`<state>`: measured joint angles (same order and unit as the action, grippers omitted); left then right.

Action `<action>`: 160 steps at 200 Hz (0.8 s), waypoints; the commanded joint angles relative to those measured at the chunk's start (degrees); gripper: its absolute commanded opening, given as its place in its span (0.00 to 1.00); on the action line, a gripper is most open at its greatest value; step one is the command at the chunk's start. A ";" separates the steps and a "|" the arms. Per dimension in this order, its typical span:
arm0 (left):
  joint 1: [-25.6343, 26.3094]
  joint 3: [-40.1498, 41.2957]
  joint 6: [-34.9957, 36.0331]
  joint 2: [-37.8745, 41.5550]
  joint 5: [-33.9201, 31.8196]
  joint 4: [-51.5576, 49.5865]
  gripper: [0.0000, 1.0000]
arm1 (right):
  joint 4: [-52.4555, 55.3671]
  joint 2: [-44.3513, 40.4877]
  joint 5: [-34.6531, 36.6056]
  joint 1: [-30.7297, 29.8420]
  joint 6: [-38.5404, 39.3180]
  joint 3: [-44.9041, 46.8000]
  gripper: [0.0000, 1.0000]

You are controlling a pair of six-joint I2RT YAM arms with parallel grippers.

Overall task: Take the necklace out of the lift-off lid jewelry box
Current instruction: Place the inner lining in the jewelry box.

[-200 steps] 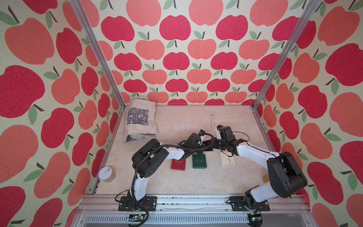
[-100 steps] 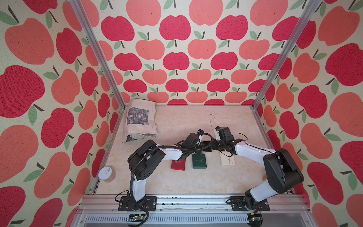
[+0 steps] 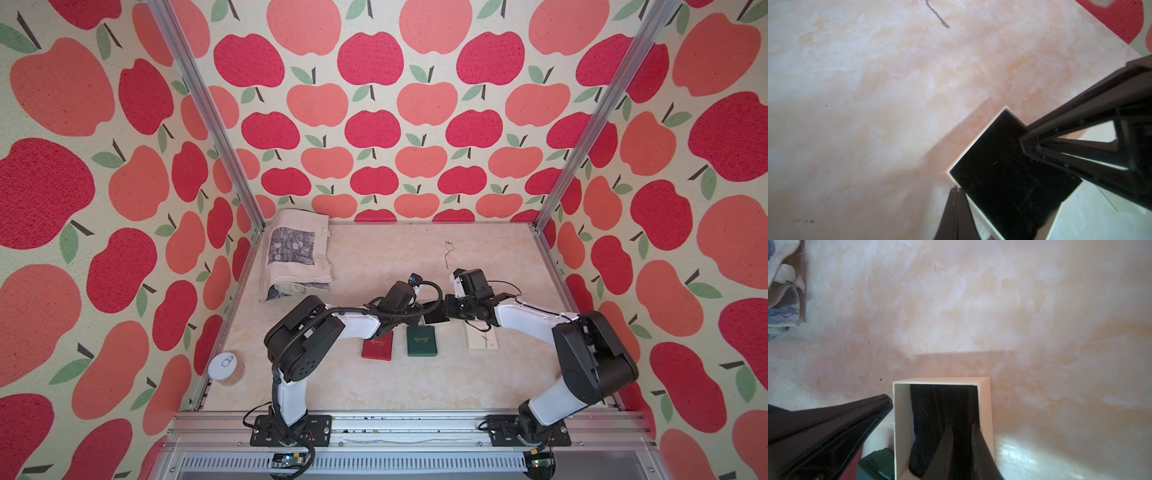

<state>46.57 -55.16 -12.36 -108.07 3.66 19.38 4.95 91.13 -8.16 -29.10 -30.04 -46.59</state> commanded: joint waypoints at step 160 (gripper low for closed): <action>0.68 1.89 0.39 2.11 3.11 1.67 0.00 | 7.38 2.03 10.80 -4.12 4.73 -5.08 0.28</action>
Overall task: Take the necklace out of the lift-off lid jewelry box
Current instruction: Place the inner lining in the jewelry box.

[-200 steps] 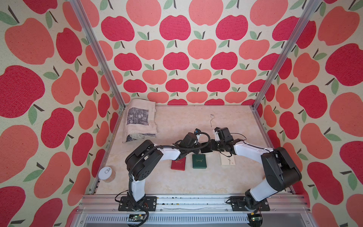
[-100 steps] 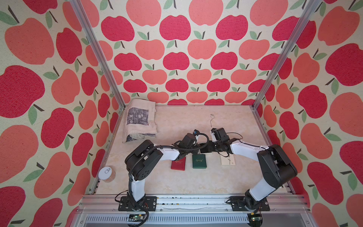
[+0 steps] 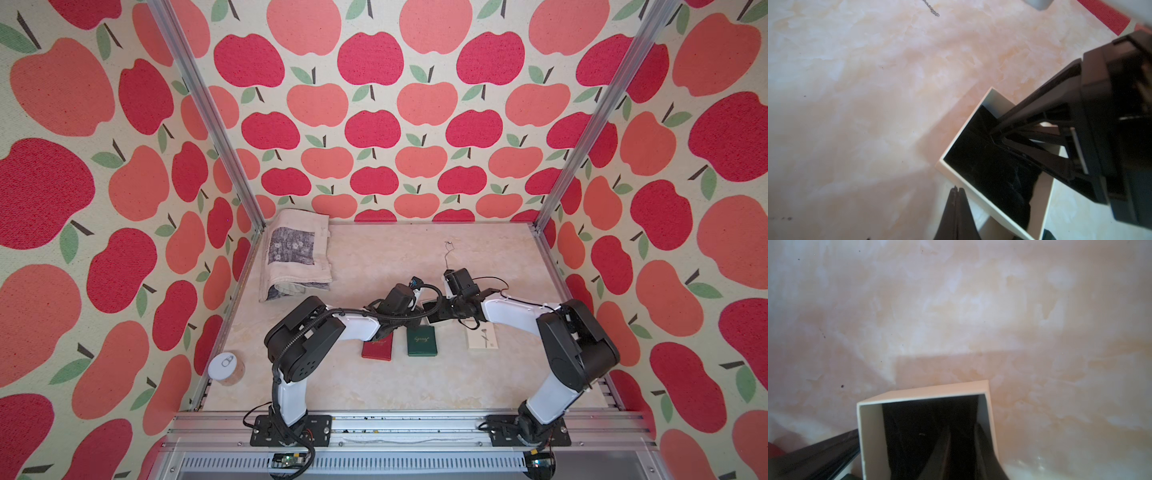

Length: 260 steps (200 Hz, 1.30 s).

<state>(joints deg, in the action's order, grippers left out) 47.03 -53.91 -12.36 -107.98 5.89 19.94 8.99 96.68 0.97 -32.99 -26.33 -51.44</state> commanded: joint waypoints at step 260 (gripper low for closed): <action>1.13 0.46 -0.60 0.07 1.44 3.15 0.00 | 0.39 -0.70 -3.21 1.31 -2.15 2.50 0.26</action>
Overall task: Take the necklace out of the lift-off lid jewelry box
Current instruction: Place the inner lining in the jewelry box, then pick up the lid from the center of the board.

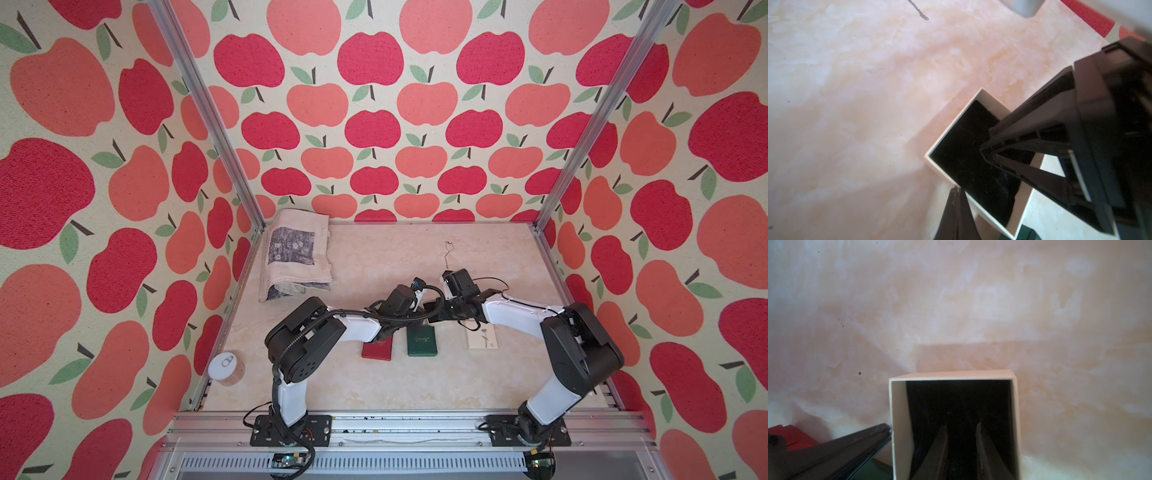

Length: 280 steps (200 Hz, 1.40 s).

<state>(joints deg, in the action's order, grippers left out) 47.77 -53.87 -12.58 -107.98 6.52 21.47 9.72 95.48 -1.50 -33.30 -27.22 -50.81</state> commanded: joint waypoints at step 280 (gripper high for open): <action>-1.60 17.57 10.50 25.88 12.36 5.45 0.76 | 25.82 -29.75 10.68 6.76 0.73 13.23 0.99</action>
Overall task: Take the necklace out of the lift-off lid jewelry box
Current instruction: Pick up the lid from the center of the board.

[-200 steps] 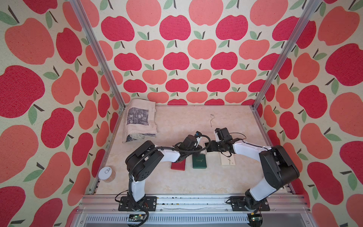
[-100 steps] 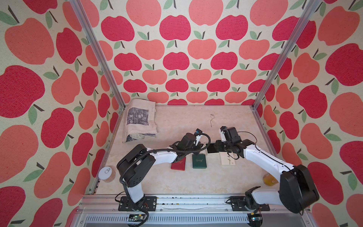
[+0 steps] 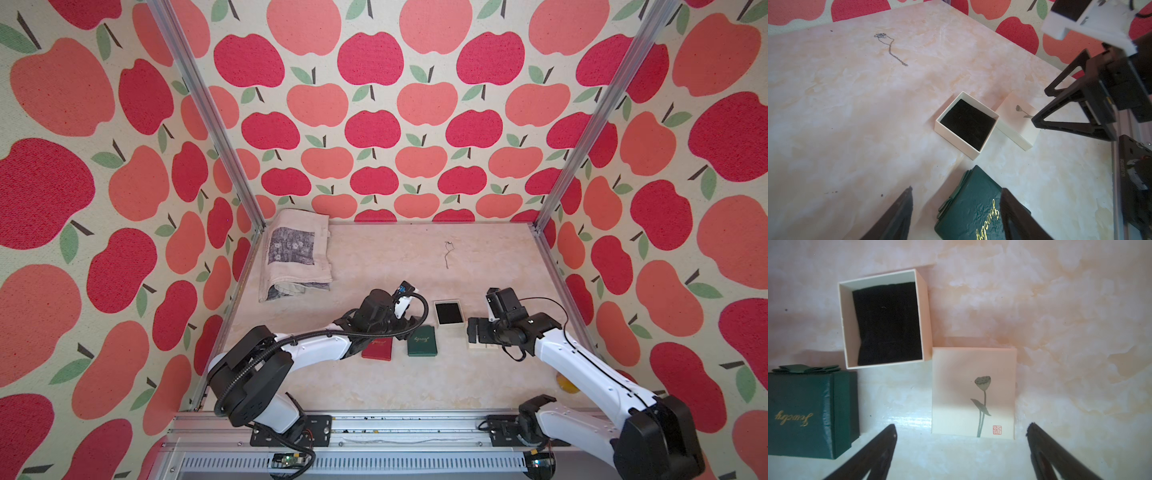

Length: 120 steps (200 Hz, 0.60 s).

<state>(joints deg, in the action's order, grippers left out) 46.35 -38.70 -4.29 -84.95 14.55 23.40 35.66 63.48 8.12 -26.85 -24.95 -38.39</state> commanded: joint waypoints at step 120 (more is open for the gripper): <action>-0.13 8.85 2.38 9.54 5.71 4.32 0.87 | -6.42 12.78 -0.46 2.42 -0.04 -0.84 0.97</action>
<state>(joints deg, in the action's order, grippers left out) 46.35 -30.57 -2.85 -76.09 19.59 26.89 29.95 75.29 8.47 -24.73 -25.52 -38.22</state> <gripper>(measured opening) 0.862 0.979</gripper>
